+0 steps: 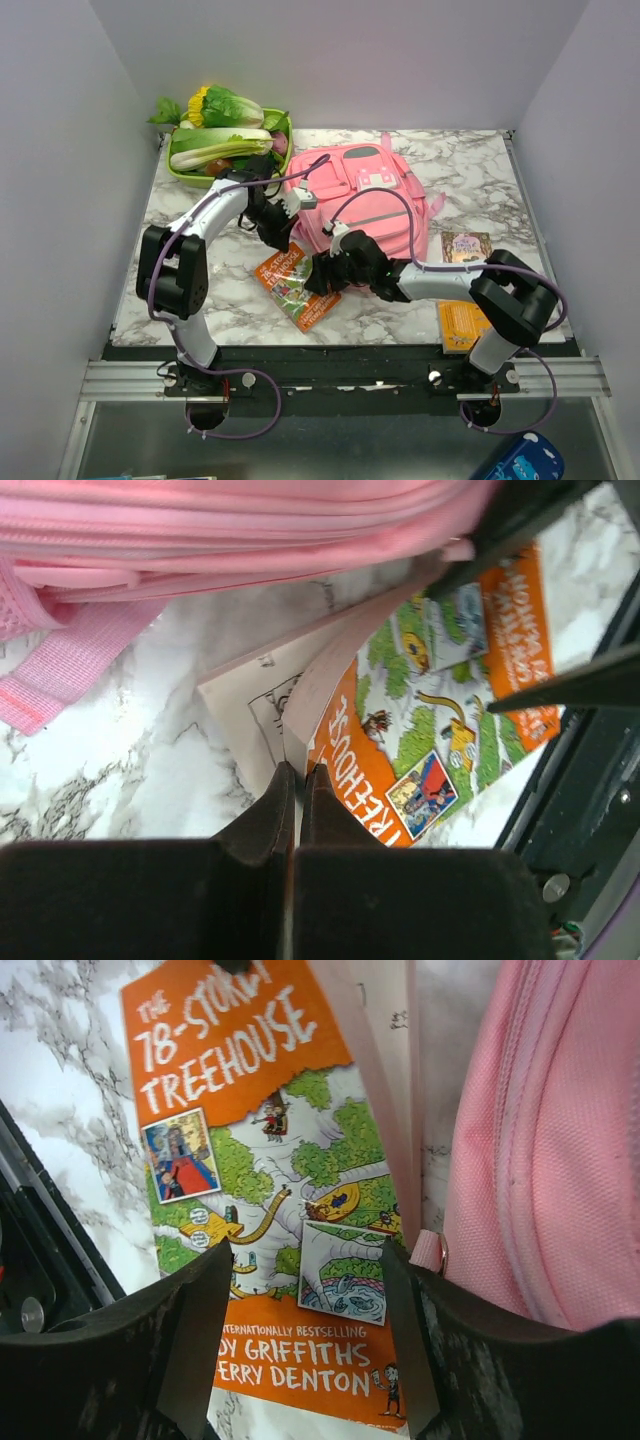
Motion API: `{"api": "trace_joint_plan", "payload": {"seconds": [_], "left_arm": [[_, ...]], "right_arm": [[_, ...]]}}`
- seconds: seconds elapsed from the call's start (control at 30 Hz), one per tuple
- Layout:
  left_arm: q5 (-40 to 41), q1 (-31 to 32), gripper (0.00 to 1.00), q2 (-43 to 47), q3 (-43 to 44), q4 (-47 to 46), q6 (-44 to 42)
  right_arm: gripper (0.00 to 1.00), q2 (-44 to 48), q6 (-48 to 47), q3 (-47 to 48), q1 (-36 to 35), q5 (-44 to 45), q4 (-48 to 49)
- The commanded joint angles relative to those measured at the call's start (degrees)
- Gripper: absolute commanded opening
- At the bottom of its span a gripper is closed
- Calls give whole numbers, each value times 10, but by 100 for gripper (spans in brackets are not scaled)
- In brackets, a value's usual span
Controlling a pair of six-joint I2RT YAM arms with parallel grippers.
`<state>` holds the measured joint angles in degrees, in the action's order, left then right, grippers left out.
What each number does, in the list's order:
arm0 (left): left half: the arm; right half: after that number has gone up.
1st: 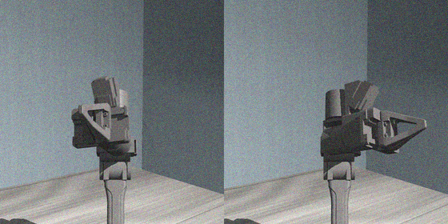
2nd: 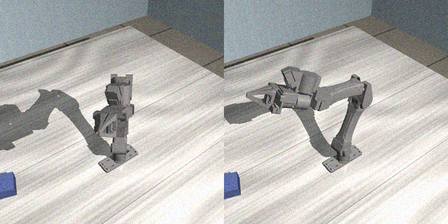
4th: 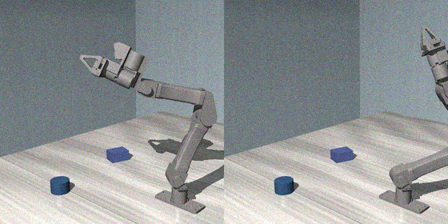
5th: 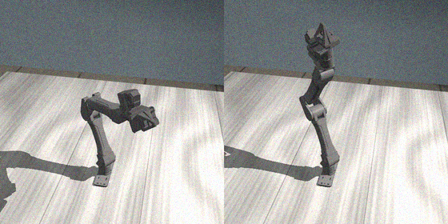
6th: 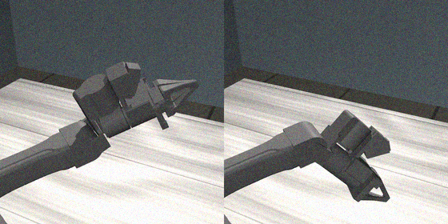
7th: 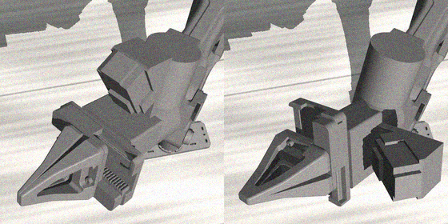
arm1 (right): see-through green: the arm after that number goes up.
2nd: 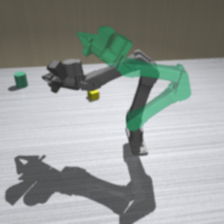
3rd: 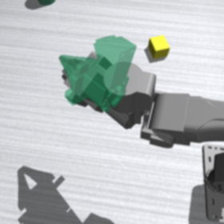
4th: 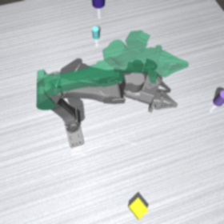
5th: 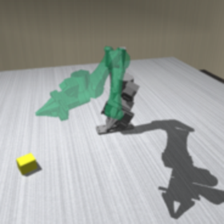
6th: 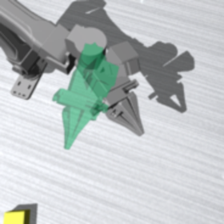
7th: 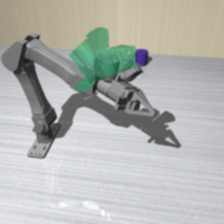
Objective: Pack the student bag
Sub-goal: Pick up the book from the center of the board.
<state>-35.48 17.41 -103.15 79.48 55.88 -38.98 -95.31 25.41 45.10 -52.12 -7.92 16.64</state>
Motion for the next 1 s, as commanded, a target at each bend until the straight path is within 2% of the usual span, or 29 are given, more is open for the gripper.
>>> {"api": "trace_joint_plan", "payload": {"seconds": [0.0,0.27,0.5,0.53,0.63,0.8,0.9,0.97], "left_arm": [[-53,7,0,69,32,97,-73],[-49,17,0,103,88,191,-108],[-27,41,0,115,123,204,-100],[-27,45,0,114,127,211,-100],[-16,63,0,116,160,235,-96],[4,103,0,122,229,281,-101],[9,129,0,123,256,296,-89],[15,137,0,124,256,289,-81]], "right_arm": [[72,6,-38,-5,20,53,-20],[79,56,-53,-19,37,73,31],[82,15,-52,-5,40,-68,142],[92,6,-50,8,40,-75,143],[100,-19,-41,10,40,-63,150],[100,-14,-48,5,40,-39,154],[100,-10,-58,6,40,-63,167],[98,-10,-53,-3,40,-111,224]]}}
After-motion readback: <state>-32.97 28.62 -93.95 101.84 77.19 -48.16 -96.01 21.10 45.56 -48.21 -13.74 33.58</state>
